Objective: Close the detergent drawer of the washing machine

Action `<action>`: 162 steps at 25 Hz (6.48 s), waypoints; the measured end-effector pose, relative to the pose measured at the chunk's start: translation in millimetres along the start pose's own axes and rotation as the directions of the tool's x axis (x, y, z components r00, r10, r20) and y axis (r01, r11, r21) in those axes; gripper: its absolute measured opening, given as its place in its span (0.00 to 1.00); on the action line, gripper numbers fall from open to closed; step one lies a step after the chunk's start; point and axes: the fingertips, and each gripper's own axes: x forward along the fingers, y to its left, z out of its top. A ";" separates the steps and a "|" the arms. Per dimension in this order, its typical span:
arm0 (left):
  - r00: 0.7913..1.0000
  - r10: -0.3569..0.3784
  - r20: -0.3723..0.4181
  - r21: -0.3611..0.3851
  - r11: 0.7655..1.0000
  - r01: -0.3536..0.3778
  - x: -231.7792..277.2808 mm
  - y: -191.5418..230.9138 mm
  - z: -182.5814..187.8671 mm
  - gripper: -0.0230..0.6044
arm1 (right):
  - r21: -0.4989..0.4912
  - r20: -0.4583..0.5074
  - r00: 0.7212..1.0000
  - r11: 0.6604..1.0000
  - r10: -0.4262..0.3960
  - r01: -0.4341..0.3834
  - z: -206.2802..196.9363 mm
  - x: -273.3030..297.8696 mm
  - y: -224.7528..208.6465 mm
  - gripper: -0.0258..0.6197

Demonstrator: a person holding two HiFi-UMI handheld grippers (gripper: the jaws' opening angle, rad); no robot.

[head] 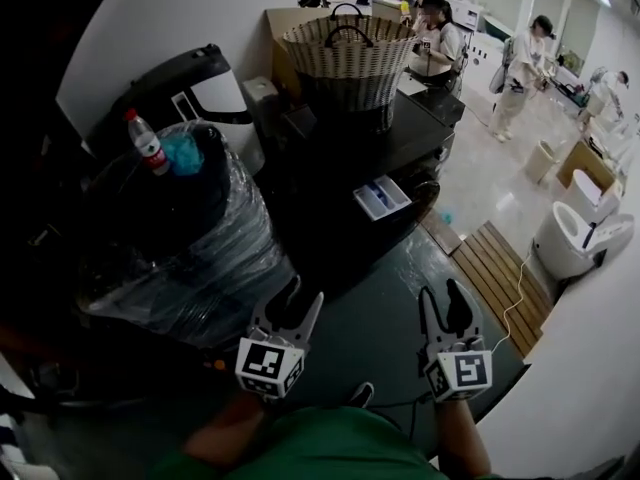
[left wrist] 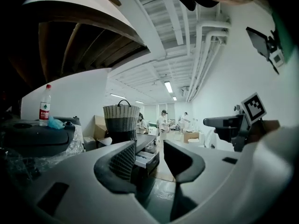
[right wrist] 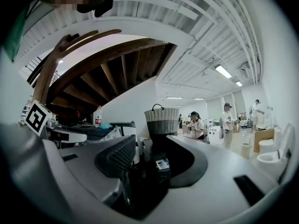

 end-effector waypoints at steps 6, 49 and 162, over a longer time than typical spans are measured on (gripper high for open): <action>0.999 0.043 0.007 0.001 0.999 -0.043 39.9 -38.2 7.1 0.35 | -0.003 0.023 0.999 0.999 0.048 -0.048 7.6 2.4 -61.7 0.37; 0.963 -0.079 -0.256 -0.198 0.980 0.028 310.8 51.5 -136.9 0.35 | -0.026 -0.400 0.914 0.996 0.066 -0.083 -122.9 263.6 -156.4 0.33; 0.804 0.248 -0.541 -0.301 0.835 -0.460 288.9 142.1 -220.0 0.35 | -0.085 -0.653 0.746 0.967 0.129 -0.242 -324.7 497.1 -104.9 0.43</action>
